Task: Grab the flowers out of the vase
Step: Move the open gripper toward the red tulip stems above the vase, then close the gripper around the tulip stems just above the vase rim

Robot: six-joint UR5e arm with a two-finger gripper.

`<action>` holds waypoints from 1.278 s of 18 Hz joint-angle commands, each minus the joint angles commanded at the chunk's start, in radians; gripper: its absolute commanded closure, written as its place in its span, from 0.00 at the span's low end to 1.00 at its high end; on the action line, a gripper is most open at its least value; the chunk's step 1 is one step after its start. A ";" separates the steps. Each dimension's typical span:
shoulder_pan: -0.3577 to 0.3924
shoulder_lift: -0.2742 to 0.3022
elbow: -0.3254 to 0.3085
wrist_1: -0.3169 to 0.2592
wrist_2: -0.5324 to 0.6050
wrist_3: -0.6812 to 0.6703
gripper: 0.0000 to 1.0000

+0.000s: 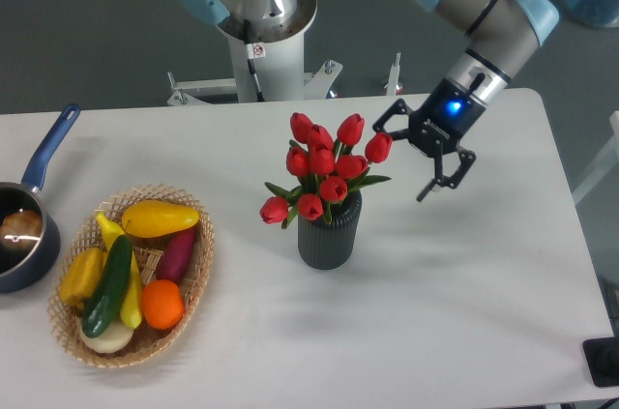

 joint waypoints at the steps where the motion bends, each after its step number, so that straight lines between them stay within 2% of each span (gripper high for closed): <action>1: -0.003 0.009 -0.001 -0.041 0.000 0.037 0.00; 3: -0.012 0.022 0.000 -0.106 -0.002 0.077 0.00; 5: -0.024 0.028 0.000 -0.122 -0.011 0.091 0.00; 9: -0.066 0.025 -0.003 -0.120 -0.081 0.091 0.00; 12: -0.071 0.012 -0.003 -0.111 -0.132 0.091 0.00; 21: -0.063 0.011 -0.003 -0.109 -0.132 0.092 0.00; 23: -0.061 0.011 -0.003 -0.109 -0.135 0.092 0.13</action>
